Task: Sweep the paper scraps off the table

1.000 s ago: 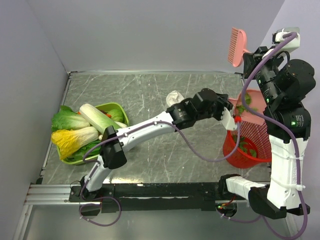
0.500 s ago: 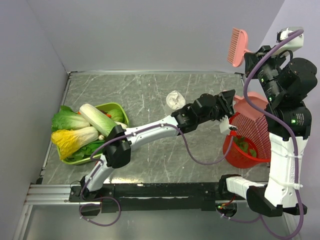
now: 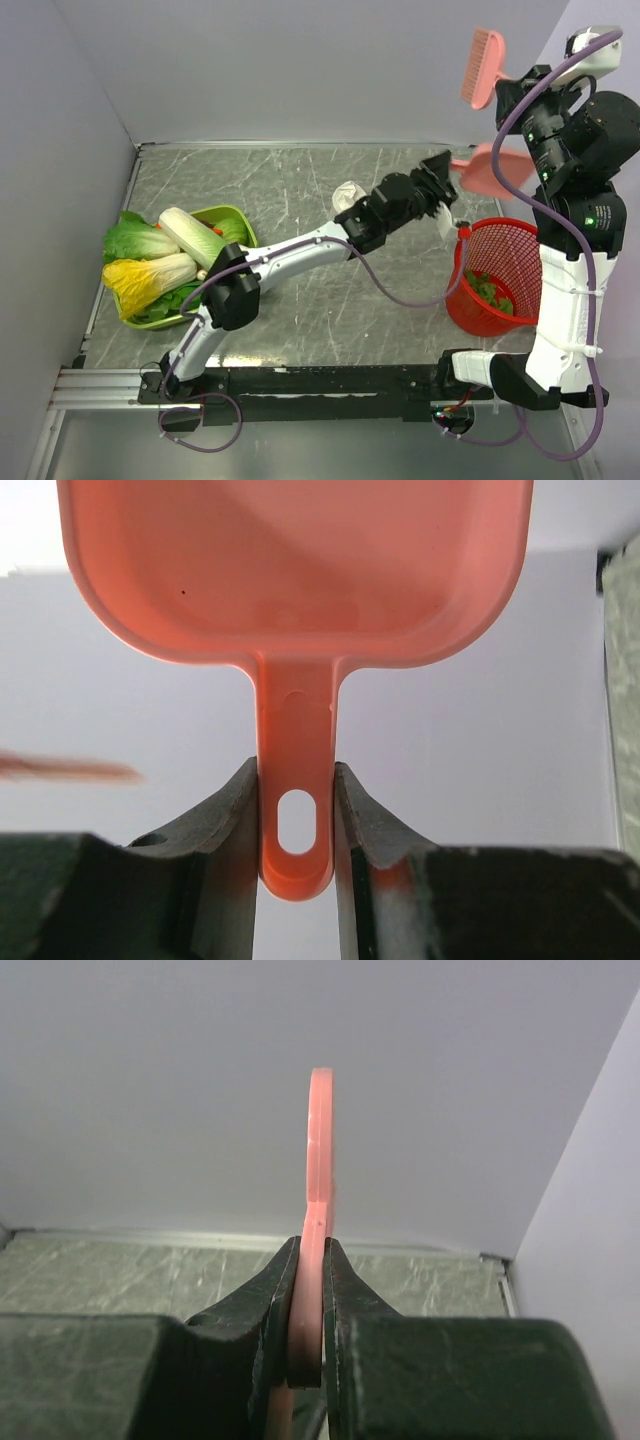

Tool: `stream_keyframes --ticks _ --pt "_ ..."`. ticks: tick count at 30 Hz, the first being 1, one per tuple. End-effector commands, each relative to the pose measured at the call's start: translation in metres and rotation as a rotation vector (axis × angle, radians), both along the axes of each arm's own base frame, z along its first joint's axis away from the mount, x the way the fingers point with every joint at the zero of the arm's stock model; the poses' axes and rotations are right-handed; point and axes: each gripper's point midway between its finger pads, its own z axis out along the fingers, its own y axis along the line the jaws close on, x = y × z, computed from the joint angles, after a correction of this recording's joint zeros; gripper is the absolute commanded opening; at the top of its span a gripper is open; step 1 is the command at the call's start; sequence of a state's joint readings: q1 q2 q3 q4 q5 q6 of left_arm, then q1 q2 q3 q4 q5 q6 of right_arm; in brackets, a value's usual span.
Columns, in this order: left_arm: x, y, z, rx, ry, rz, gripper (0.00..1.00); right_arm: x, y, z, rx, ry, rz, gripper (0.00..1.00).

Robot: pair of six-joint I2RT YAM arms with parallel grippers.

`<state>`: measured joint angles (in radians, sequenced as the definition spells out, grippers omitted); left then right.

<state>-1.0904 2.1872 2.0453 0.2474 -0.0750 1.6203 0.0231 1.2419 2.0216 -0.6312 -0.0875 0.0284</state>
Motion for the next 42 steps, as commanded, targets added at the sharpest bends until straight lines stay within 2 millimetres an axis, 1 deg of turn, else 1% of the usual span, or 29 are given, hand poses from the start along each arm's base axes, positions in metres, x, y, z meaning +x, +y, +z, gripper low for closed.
stream_keyframes --ticks 1,2,3,4,5,6,7,8,9,10,11,12,13,14,15,16,17,18,19,20,21,23,24,26,27,30,36,40,42 --pt "0.026 0.076 0.090 -0.226 0.044 0.152 0.01 -0.013 -0.008 0.057 -0.009 -0.193 -0.039 0.00" --pt "0.033 0.088 0.091 -0.237 0.078 0.186 0.01 -0.013 -0.009 0.062 -0.034 -0.221 -0.044 0.00" --pt "0.032 0.100 0.100 -0.281 0.135 0.193 0.01 -0.014 -0.008 0.061 -0.038 -0.226 -0.040 0.00" --pt "0.035 0.105 0.075 -0.210 0.204 0.219 0.01 -0.010 -0.007 0.055 -0.042 -0.210 -0.030 0.00" --pt "0.036 0.115 0.064 -0.180 0.247 0.239 0.01 -0.007 -0.005 0.047 -0.047 -0.178 -0.019 0.00" --pt "0.026 0.134 0.069 -0.169 0.285 0.241 0.01 -0.005 -0.001 0.042 -0.056 -0.160 0.002 0.00" --pt "0.023 0.141 0.027 -0.085 0.350 0.257 0.01 0.000 0.004 0.029 -0.088 -0.129 0.032 0.00" --pt "0.017 0.153 0.007 -0.032 0.407 0.263 0.01 0.001 0.008 0.020 -0.111 -0.111 0.057 0.00" --pt "0.003 0.173 0.012 -0.058 0.466 0.254 0.01 -0.004 0.013 0.013 -0.134 -0.104 0.083 0.00" --pt "-0.007 0.182 -0.022 0.007 0.546 0.254 0.01 0.003 0.019 -0.012 -0.180 -0.049 0.126 0.00" --pt "-0.018 0.201 -0.054 0.104 0.647 0.280 0.01 0.004 0.024 -0.025 -0.199 -0.020 0.151 0.00" --pt "-0.036 0.212 -0.059 0.091 0.737 0.256 0.01 -0.004 0.027 -0.037 -0.217 0.006 0.166 0.00" --pt "-0.049 0.224 -0.085 0.148 0.822 0.268 0.01 0.001 0.031 -0.066 -0.246 0.070 0.196 0.00" --pt "-0.061 0.233 -0.098 0.178 0.890 0.271 0.01 -0.007 0.048 -0.078 -0.274 0.084 0.287 0.00" --pt "-0.084 0.247 -0.118 0.217 1.020 0.281 0.01 -0.020 0.059 -0.087 -0.310 0.094 0.349 0.00" --pt "-0.099 0.254 -0.137 0.263 1.096 0.278 0.01 -0.026 0.066 -0.113 -0.390 0.151 0.407 0.00" --pt "-0.113 0.259 -0.147 0.293 1.153 0.267 0.01 -0.034 0.076 -0.126 -0.425 0.172 0.457 0.00" --pt "-0.125 0.267 -0.155 0.286 1.226 0.282 0.01 -0.050 0.088 -0.132 -0.461 0.161 0.512 0.00" --pt "-0.137 0.269 -0.169 0.297 1.292 0.272 0.01 -0.055 0.095 -0.165 -0.516 0.220 0.564 0.00" --pt "-0.144 0.270 -0.171 0.258 1.354 0.285 0.01 -0.065 0.097 -0.176 -0.544 0.221 0.580 0.00" --pt "-0.148 0.271 -0.179 0.250 1.389 0.291 0.01 -0.068 0.104 -0.212 -0.586 0.289 0.615 0.00" --pt "-0.154 0.268 -0.183 0.212 1.470 0.277 0.01 -0.076 0.105 -0.251 -0.629 0.376 0.643 0.00" --pt "-0.156 0.267 -0.186 0.213 1.488 0.273 0.01 -0.077 0.101 -0.287 -0.677 0.459 0.650 0.00" --pt "-0.159 0.270 -0.198 0.277 1.496 0.273 0.01 -0.080 0.101 -0.313 -0.728 0.508 0.669 0.00" --pt "-0.159 0.273 -0.201 0.300 1.493 0.284 0.01 -0.077 0.092 -0.332 -0.768 0.549 0.637 0.00" --pt "-0.155 0.281 -0.220 0.365 1.484 0.343 0.01 -0.068 0.085 -0.345 -0.814 0.557 0.591 0.00" --pt "-0.165 0.294 -0.264 0.497 1.580 0.439 0.02 -0.033 0.079 -0.340 -0.865 0.516 0.470 0.00" --pt "-0.167 0.297 -0.280 0.501 1.594 0.450 0.02 -0.010 0.077 -0.332 -0.966 0.442 0.419 0.00" --pt "-0.164 0.296 -0.287 0.489 1.589 0.451 0.02 -0.005 0.074 -0.343 -1.038 0.428 0.418 0.00"
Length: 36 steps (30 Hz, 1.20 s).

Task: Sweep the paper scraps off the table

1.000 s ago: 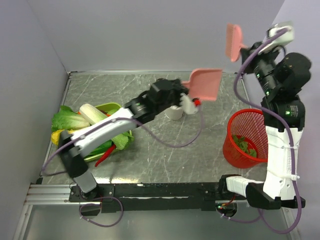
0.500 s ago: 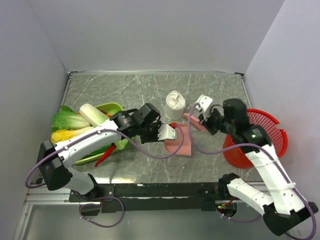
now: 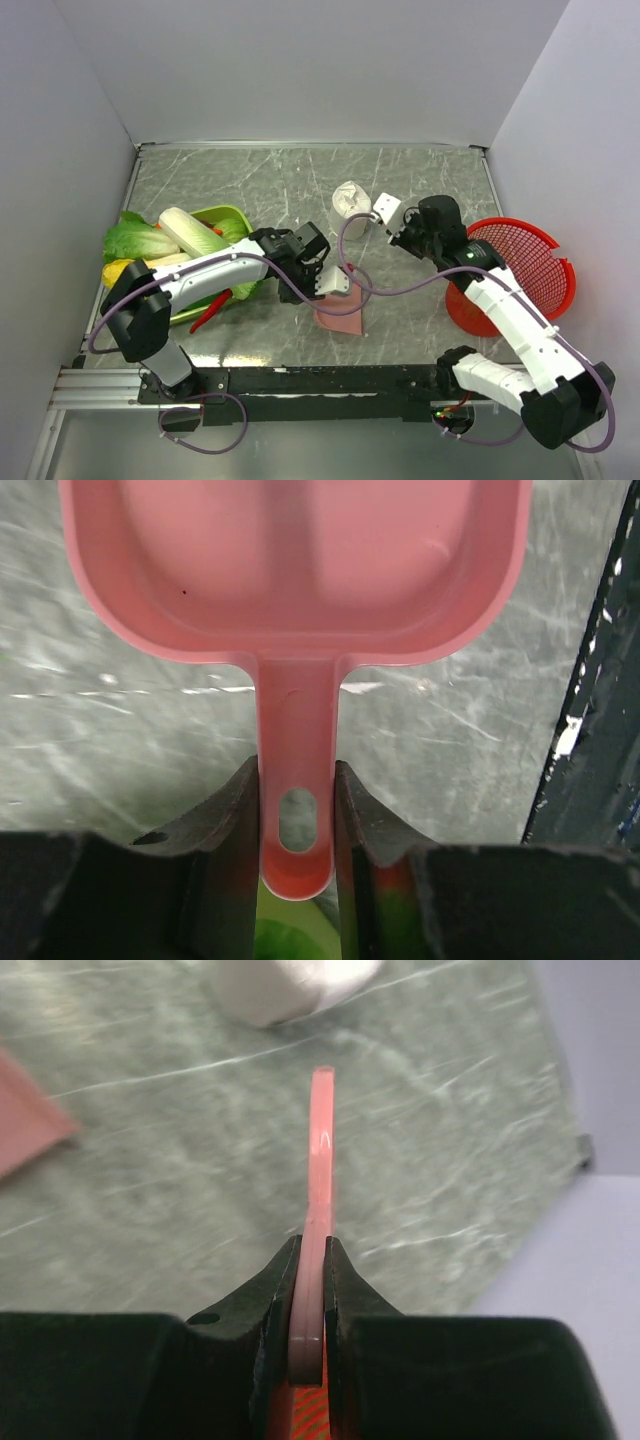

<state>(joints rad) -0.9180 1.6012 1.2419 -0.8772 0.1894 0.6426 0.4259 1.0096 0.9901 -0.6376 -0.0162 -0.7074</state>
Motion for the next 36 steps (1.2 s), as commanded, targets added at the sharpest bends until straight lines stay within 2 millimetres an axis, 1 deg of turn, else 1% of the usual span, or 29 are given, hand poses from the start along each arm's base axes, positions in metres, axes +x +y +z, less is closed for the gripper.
stream_keyframes --ticks 1,2,4,5,6,7,8,9,10,11,12,13,15,17,19,20,21,22,23,24,26,27,29,30,31,33,34,35,36 --pt "0.001 -0.005 -0.006 -0.043 0.006 0.017 0.01 0.036 -0.001 0.014 -0.108 -0.201 0.040 0.00" --pt "0.004 -0.006 -0.009 -0.042 0.007 0.032 0.01 0.034 -0.003 -0.006 -0.154 -0.182 0.074 0.00" --pt "0.011 -0.010 -0.013 -0.042 -0.007 0.047 0.01 0.035 -0.002 -0.023 -0.186 -0.173 0.103 0.00" --pt "0.014 -0.011 -0.013 -0.043 -0.010 0.055 0.03 0.028 0.001 -0.042 -0.197 -0.132 0.148 0.02" --pt "0.018 -0.010 -0.015 -0.038 -0.016 0.067 0.07 0.024 0.002 -0.049 -0.197 -0.109 0.158 0.05" --pt "0.019 -0.009 -0.018 -0.027 -0.006 0.075 0.23 0.008 0.004 -0.066 -0.191 -0.021 0.199 0.14" --pt "0.020 -0.011 -0.015 -0.026 -0.004 0.080 0.33 -0.004 0.012 -0.067 -0.148 0.038 0.234 0.35" --pt "0.019 -0.008 -0.015 -0.016 0.008 0.081 0.48 -0.027 0.034 -0.069 -0.058 0.128 0.346 0.46" --pt "0.019 -0.010 -0.009 -0.037 0.007 0.075 0.63 -0.052 0.042 -0.071 -0.009 0.232 0.408 0.57" --pt "0.018 -0.009 -0.005 -0.051 0.000 0.069 0.66 -0.080 0.045 -0.066 0.036 0.351 0.434 0.99" --pt "0.019 -0.008 -0.001 -0.063 -0.009 0.066 0.69 -0.096 0.057 -0.057 0.113 0.407 0.473 1.00" --pt "0.021 -0.007 0.008 -0.087 -0.042 0.067 0.75 -0.103 0.061 -0.046 0.156 0.418 0.467 1.00" --pt "0.023 -0.001 0.017 -0.095 -0.062 0.082 0.77 -0.105 0.065 -0.016 0.233 0.412 0.404 1.00" --pt "0.027 0.003 0.034 -0.129 -0.084 0.118 0.78 -0.092 0.065 0.014 0.295 0.358 0.289 1.00" --pt "0.035 0.007 0.052 -0.175 -0.113 0.166 0.80 -0.074 0.054 0.029 0.301 0.301 0.142 1.00" --pt "0.043 0.002 0.065 -0.222 -0.137 0.176 0.81 -0.063 0.053 0.039 0.376 0.289 0.007 1.00" --pt "0.050 0.005 0.080 -0.269 -0.157 0.215 0.82 -0.053 0.048 0.038 0.392 0.288 -0.089 1.00" --pt "0.059 0.003 0.094 -0.312 -0.186 0.239 0.83 -0.042 0.034 0.038 0.410 0.262 -0.259 1.00" --pt "0.076 0.004 0.107 -0.354 -0.242 0.291 0.85 -0.037 0.031 0.038 0.423 0.248 -0.306 1.00" --pt "0.085 0.004 0.117 -0.386 -0.258 0.346 1.00 -0.033 0.026 0.041 0.435 0.221 -0.341 1.00" --pt "0.113 0.010 0.141 -0.434 -0.327 0.456 0.97 -0.027 0.017 0.043 0.448 0.163 -0.401 1.00" --pt "0.123 0.012 0.144 -0.450 -0.319 0.526 0.96 -0.025 0.014 0.045 0.440 0.149 -0.407 1.00" --pt "0.146 0.020 0.171 -0.508 -0.365 0.620 0.96 -0.029 0.017 0.044 0.403 0.188 -0.359 1.00" --pt "0.151 0.022 0.175 -0.528 -0.352 0.667 0.96 -0.031 0.015 0.046 0.375 0.182 -0.340 1.00" --pt "0.157 0.022 0.195 -0.567 -0.371 0.686 0.97 -0.029 0.012 0.048 0.367 0.165 -0.342 1.00" --pt "0.169 0.028 0.206 -0.581 -0.373 0.746 0.96 -0.026 0.007 0.051 0.346 0.129 -0.343 1.00" --pt "0.177 0.030 0.229 -0.625 -0.402 0.769 0.97 -0.020 0.006 0.056 0.350 0.098 -0.356 1.00" --pt "0.186 0.039 0.238 -0.637 -0.418 0.809 0.96 -0.010 -0.003 0.059 0.331 0.065 -0.410 1.00" --pt "0.198 0.044 0.258 -0.683 -0.435 0.874 0.97 -0.001 -0.004 0.078 0.364 0.025 -0.435 1.00"
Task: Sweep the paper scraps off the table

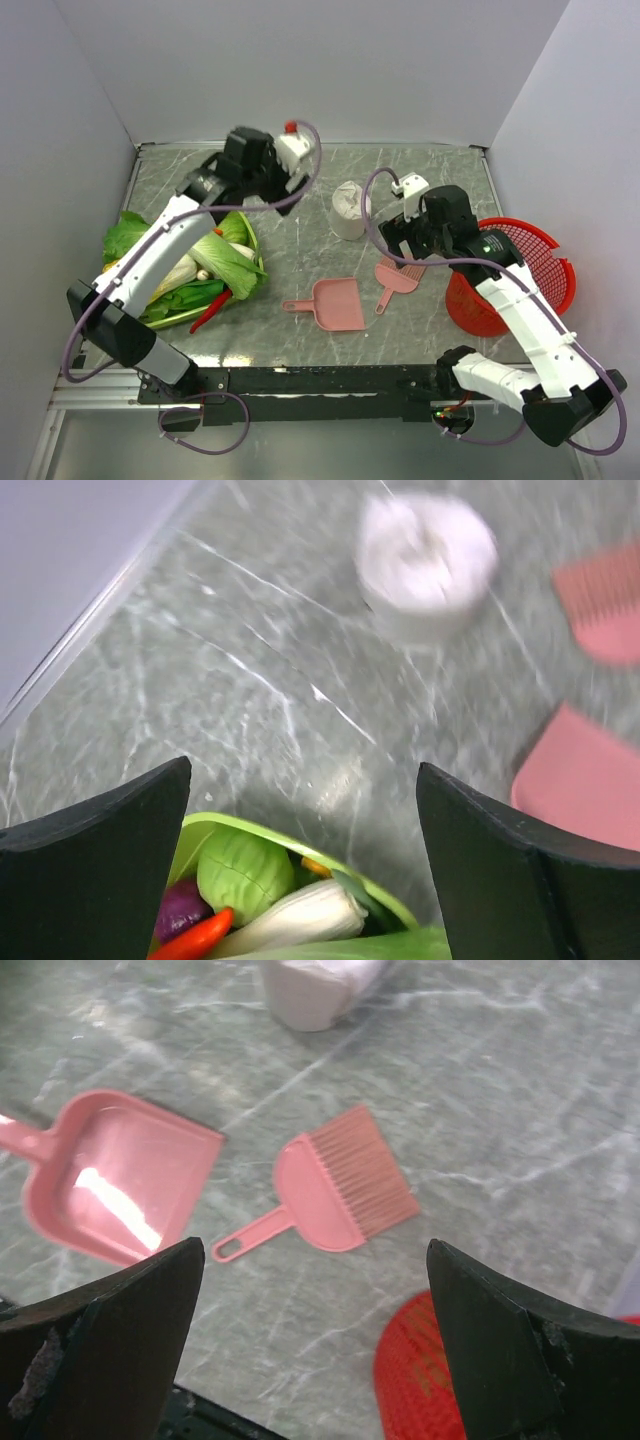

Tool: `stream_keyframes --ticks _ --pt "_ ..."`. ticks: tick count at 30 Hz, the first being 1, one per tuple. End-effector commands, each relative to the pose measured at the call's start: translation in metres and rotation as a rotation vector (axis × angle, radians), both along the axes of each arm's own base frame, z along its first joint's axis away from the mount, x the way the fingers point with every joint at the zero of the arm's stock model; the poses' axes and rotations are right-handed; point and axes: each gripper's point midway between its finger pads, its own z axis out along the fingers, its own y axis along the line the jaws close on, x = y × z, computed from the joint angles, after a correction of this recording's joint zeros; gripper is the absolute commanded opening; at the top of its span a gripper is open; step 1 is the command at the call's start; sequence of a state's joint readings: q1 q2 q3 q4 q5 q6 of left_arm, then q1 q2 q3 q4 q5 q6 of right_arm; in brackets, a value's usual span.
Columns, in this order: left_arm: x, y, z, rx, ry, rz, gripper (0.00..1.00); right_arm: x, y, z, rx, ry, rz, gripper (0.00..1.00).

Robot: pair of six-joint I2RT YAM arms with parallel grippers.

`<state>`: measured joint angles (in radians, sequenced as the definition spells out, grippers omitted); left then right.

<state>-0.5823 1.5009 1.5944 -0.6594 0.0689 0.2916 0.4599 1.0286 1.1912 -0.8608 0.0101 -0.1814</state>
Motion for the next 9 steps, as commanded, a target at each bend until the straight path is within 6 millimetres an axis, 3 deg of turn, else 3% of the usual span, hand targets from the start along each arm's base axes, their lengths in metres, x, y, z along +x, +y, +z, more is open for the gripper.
stream_keyframes --ticks 1,2,3,4,5,6,7,8,9 --pt "0.040 0.019 0.076 -0.221 -0.079 0.224 0.96 0.038 -0.021 0.057 0.009 -0.163 -0.170 1.00" --pt "0.055 0.040 0.087 -0.265 -0.088 0.301 0.96 0.050 -0.022 0.061 0.026 -0.151 -0.199 1.00" --pt "0.068 0.054 0.107 -0.356 -0.101 0.403 0.96 0.061 -0.032 0.098 0.121 -0.200 -0.259 1.00" --pt "0.076 0.068 0.118 -0.401 -0.116 0.460 0.97 0.067 -0.036 0.111 0.155 -0.202 -0.289 1.00" --pt "0.088 0.095 0.128 -0.440 -0.135 0.534 0.96 0.080 -0.040 0.118 0.178 -0.197 -0.321 1.00" --pt "0.095 0.105 0.133 -0.490 -0.131 0.581 0.96 0.087 -0.054 0.157 0.241 -0.276 -0.376 1.00" --pt "0.101 0.120 0.153 -0.536 -0.189 0.629 0.97 0.091 -0.061 0.174 0.258 -0.315 -0.394 0.99" --pt "0.106 0.141 0.161 -0.556 -0.221 0.684 0.96 0.098 -0.070 0.196 0.307 -0.378 -0.448 0.99" --pt "0.107 0.152 0.173 -0.585 -0.261 0.709 0.96 0.097 -0.081 0.228 0.343 -0.473 -0.509 1.00"
